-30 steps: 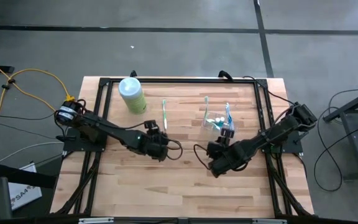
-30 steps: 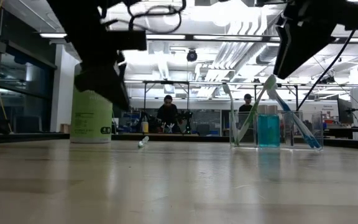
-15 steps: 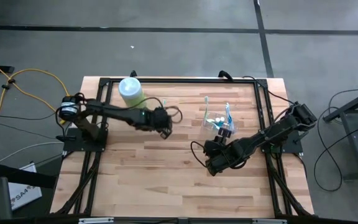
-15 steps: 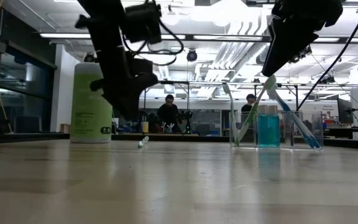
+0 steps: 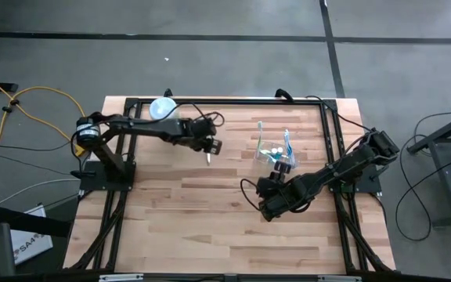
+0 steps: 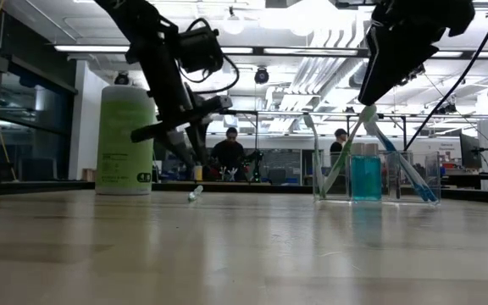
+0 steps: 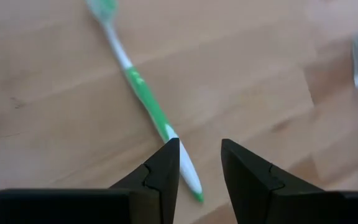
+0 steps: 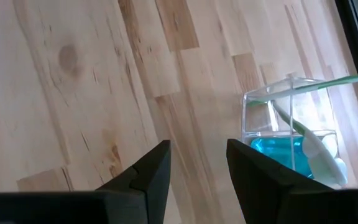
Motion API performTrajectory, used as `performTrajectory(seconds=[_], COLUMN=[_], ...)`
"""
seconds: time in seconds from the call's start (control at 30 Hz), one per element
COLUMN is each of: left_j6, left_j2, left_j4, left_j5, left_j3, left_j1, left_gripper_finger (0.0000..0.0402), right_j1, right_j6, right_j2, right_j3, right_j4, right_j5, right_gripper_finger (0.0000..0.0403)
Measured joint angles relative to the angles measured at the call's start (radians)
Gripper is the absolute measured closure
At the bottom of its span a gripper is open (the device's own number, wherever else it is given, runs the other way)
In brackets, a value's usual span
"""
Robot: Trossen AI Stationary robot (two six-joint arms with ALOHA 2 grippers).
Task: Pick & Place toothbrushing station
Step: Put the green toothbrush into the left of the transparent organizer
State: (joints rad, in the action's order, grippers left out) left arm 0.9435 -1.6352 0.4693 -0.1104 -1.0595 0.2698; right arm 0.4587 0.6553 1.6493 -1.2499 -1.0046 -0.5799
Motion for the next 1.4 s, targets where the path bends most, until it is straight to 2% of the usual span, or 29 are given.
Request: performTrajectory(seconds=[0.13,0.33,0.5,0.63,0.87,1.17,1.4], left_j6=[0.091,0.086,0.126,0.132,0.183,0.192,0.202], left_j2=[0.000,-0.019,-0.094,-0.144,-0.150,-0.150,-0.206], left_j4=[0.001,-0.006,-0.020,-0.053,-0.090,-0.098,-0.086], left_j5=[-0.002,-0.010,-0.017,-0.018,-0.047,-0.075,-0.056], left_j3=[0.000,0.000,0.000,0.000,0.000,0.000,-0.005], left_j1=[0.025,0.022,0.016,0.014,0.009,0.010,0.016], left_gripper_finger=[0.0287,0.0287,0.0277,0.0265,0.0245,0.0244,0.0244], right_j1=[0.000,0.000,0.000,0.001,0.013,0.016,0.018], right_j6=[-0.035,-0.129,-0.186,-0.190,-0.219,-0.234,-0.234], right_j2=[0.000,0.000,0.000,0.000,0.000,0.000,0.000], right_j3=[0.000,0.000,0.000,0.000,0.000,0.000,0.000], right_j4=[0.000,0.000,0.006,0.007,0.008,0.014,0.024], right_j5=[0.004,0.004,0.004,0.008,0.014,0.040,0.041], right_gripper_finger=[0.0254,0.0254,0.0254,0.0254,0.0254,0.0254,0.0254])
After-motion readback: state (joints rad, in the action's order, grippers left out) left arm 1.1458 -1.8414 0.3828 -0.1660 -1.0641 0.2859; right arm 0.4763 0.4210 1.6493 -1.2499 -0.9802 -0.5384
